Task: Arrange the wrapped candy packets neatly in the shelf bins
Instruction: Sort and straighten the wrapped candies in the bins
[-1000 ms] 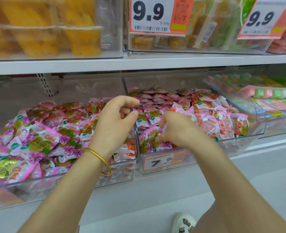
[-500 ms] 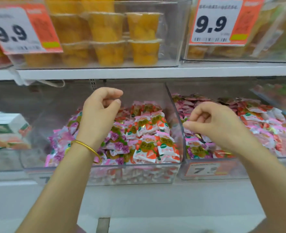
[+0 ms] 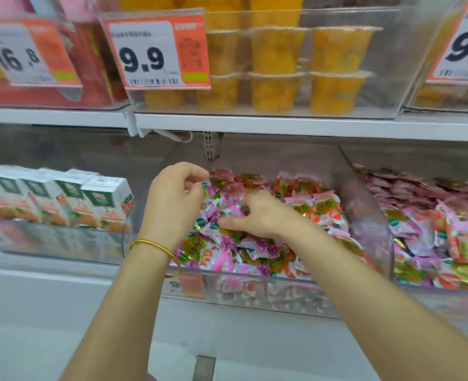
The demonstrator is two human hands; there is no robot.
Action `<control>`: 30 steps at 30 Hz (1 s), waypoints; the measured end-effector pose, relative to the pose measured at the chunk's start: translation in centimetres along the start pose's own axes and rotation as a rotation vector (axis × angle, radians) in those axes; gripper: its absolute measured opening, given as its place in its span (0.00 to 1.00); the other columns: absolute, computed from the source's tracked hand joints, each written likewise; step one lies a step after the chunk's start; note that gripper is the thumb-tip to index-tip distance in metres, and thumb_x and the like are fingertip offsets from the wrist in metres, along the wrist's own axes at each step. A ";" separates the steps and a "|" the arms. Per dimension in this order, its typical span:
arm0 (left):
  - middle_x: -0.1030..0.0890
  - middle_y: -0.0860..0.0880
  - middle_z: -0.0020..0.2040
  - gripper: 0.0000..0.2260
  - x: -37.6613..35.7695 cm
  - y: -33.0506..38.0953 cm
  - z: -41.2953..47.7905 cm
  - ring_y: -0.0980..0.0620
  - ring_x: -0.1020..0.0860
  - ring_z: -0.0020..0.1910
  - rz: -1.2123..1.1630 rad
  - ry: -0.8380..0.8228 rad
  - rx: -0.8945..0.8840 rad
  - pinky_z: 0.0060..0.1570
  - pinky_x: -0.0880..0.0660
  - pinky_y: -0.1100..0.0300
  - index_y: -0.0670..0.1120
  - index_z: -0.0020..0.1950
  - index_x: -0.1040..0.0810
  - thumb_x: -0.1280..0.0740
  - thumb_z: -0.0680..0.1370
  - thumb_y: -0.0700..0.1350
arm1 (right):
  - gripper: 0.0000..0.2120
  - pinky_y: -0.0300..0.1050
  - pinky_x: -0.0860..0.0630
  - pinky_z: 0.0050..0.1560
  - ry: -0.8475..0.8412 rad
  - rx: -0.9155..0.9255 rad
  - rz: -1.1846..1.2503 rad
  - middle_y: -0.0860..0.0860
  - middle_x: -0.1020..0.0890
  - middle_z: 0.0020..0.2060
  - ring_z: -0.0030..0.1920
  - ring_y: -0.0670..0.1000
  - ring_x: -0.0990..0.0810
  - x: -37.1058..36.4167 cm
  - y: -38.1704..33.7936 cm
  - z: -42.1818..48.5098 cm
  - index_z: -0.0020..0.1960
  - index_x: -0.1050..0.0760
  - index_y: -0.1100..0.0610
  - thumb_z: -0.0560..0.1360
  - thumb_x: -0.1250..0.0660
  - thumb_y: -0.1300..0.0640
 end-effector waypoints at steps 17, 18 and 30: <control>0.22 0.48 0.40 0.05 -0.7 -1.9 -0.1 0.52 0.23 0.37 -0.145 -0.076 0.185 0.41 0.25 0.56 0.45 0.47 0.25 0.32 0.75 0.45 | 0.19 0.44 0.25 0.50 0.113 0.032 0.078 0.50 0.21 0.55 0.51 0.50 0.22 3.3 1.0 -0.7 0.60 0.26 0.57 0.76 0.36 0.45; 0.21 0.47 0.41 0.05 -0.8 -1.9 -0.1 0.50 0.22 0.37 -0.162 -0.092 0.199 0.42 0.23 0.53 0.44 0.47 0.25 0.32 0.75 0.45 | 0.23 0.45 0.26 0.50 0.024 0.040 -0.048 0.51 0.21 0.56 0.52 0.51 0.22 1.8 0.9 -0.6 0.60 0.26 0.57 0.73 0.34 0.41; 0.32 0.45 0.40 0.08 -4.4 -1.2 -1.4 0.52 0.18 0.29 -0.505 -0.281 0.455 0.45 0.20 0.47 0.43 0.42 0.35 0.37 0.78 0.40 | 0.09 0.52 0.21 0.42 0.615 0.118 0.191 0.47 0.17 0.39 0.40 0.48 0.19 6.7 1.7 -6.2 0.51 0.20 0.51 0.78 0.38 0.51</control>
Point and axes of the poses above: each hand's wrist, its own z-axis towards the middle knuckle, its own x-axis out of the back of the hand, y = z × x, the point moved 8 cm from there along z, towards the middle knuckle
